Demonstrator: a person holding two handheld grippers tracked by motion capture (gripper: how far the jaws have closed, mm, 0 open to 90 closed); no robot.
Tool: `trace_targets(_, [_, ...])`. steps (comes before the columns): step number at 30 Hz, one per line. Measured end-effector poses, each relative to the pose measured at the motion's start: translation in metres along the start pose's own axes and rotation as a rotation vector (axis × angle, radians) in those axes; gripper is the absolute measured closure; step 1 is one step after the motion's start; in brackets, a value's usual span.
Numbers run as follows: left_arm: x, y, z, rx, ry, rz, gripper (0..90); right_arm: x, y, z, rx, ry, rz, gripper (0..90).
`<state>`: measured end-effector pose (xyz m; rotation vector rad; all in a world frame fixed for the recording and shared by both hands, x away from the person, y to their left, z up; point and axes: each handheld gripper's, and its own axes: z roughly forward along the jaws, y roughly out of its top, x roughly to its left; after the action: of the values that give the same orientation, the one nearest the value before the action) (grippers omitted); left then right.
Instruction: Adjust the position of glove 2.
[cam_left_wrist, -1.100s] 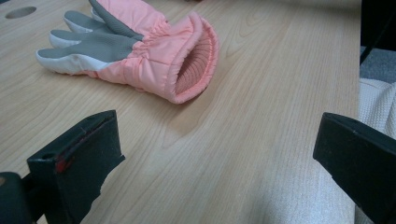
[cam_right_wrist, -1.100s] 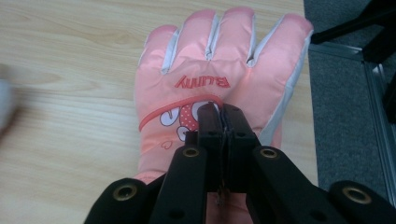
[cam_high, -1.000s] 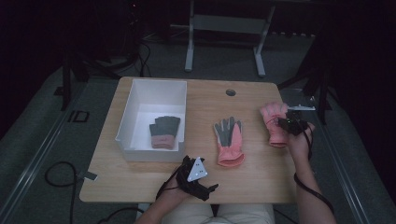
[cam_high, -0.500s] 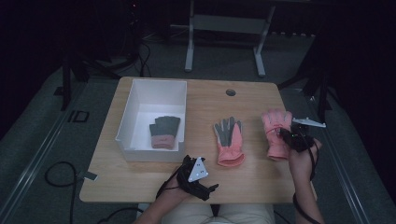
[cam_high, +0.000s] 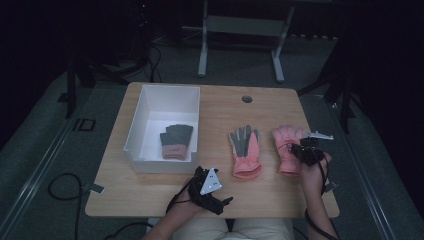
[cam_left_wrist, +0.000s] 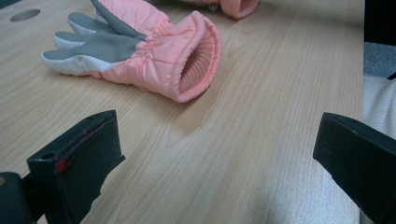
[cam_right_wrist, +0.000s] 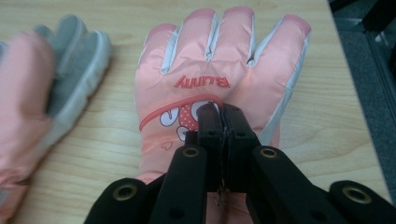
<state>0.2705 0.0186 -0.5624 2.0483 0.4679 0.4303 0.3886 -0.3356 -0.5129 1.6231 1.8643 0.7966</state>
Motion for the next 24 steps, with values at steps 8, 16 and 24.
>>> trace_targets(8, [0.001, -0.001, -0.002, -0.004, -0.001, -0.007, 0.6, 0.000, -0.007, 0.021, 0.029, 0.002, -0.015, 85.3])
trace_targets(16, [0.000, 0.000, -0.001, -0.004, -0.008, -0.009, 0.7, -0.005, -0.006, 0.015, 0.019, 0.027, -0.029, 77.9])
trace_targets(24, [0.001, 0.000, 0.000, 0.002, -0.010, -0.011, 0.7, -0.018, 0.001, -0.003, 0.009, 0.081, -0.087, 64.9])
